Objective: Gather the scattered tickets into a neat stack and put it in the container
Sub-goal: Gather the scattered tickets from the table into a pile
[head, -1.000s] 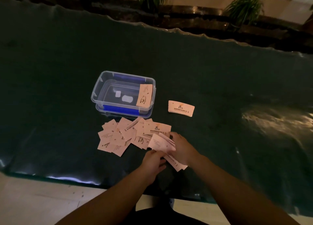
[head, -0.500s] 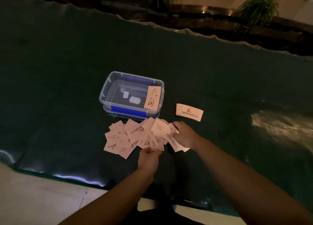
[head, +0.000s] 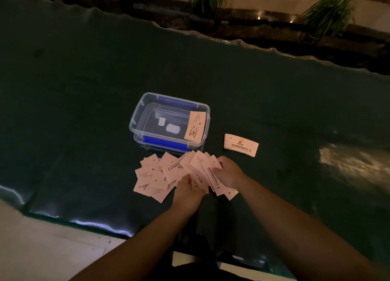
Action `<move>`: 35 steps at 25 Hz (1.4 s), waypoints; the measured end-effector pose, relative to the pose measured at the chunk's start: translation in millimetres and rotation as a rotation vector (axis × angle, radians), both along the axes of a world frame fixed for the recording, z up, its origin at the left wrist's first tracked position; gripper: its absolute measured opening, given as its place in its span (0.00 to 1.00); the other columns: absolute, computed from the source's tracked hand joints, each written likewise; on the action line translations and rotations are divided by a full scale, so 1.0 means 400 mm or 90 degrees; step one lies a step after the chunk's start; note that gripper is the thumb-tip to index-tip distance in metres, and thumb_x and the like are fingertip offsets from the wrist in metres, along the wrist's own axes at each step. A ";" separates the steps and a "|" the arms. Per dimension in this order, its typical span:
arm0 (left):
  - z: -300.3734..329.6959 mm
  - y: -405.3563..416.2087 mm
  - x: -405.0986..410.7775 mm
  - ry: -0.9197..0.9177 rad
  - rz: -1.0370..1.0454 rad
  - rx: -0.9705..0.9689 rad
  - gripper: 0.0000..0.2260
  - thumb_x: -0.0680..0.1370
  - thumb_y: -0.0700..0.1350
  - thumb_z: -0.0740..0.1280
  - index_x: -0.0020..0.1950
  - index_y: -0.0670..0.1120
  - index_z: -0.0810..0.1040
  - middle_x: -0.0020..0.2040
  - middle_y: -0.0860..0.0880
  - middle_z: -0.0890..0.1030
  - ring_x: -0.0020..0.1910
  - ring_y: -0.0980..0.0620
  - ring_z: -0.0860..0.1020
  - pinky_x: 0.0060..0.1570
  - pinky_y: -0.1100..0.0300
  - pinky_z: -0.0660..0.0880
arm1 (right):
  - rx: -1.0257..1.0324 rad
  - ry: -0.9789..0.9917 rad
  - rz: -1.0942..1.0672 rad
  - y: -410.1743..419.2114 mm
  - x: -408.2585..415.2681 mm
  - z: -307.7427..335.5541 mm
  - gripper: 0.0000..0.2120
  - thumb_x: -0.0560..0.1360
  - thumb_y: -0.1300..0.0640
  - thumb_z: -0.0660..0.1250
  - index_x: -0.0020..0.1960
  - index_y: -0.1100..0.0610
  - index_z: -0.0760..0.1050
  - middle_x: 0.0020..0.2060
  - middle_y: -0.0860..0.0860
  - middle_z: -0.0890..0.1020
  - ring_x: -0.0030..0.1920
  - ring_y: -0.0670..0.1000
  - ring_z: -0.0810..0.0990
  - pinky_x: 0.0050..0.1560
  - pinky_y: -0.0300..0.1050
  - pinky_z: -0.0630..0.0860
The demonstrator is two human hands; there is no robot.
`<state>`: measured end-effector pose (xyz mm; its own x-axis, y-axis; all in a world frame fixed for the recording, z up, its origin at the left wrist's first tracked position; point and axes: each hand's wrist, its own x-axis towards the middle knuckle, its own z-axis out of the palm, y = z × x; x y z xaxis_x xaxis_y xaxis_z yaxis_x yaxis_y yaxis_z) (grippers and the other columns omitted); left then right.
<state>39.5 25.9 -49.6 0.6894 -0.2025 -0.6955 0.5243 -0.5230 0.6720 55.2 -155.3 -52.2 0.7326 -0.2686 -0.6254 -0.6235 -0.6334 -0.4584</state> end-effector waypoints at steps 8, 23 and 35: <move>0.010 -0.024 0.019 0.074 0.001 -0.061 0.28 0.76 0.35 0.71 0.73 0.53 0.72 0.70 0.48 0.77 0.64 0.47 0.80 0.52 0.54 0.82 | 0.115 0.061 -0.106 0.044 -0.038 -0.016 0.17 0.82 0.51 0.65 0.69 0.52 0.74 0.54 0.47 0.79 0.45 0.45 0.78 0.40 0.41 0.74; -0.021 0.018 0.034 -0.185 -0.132 0.169 0.20 0.79 0.48 0.69 0.71 0.51 0.74 0.73 0.48 0.73 0.72 0.45 0.72 0.72 0.44 0.71 | 0.251 0.070 -0.450 0.042 -0.120 -0.027 0.13 0.80 0.52 0.73 0.63 0.51 0.79 0.46 0.48 0.84 0.45 0.49 0.83 0.37 0.46 0.75; -0.040 0.038 0.028 -0.118 -0.136 0.066 0.08 0.82 0.49 0.65 0.59 0.51 0.79 0.57 0.51 0.81 0.57 0.51 0.82 0.51 0.56 0.81 | 0.272 0.027 -0.482 0.122 -0.097 -0.013 0.03 0.81 0.53 0.71 0.51 0.48 0.77 0.47 0.52 0.87 0.45 0.52 0.86 0.37 0.46 0.76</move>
<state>50.6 41.0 -65.4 0.7562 -0.2907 -0.5862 0.2684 -0.6793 0.6830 16.4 -106.7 -57.4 0.4251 -0.4110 -0.8064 -0.8295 0.1797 -0.5288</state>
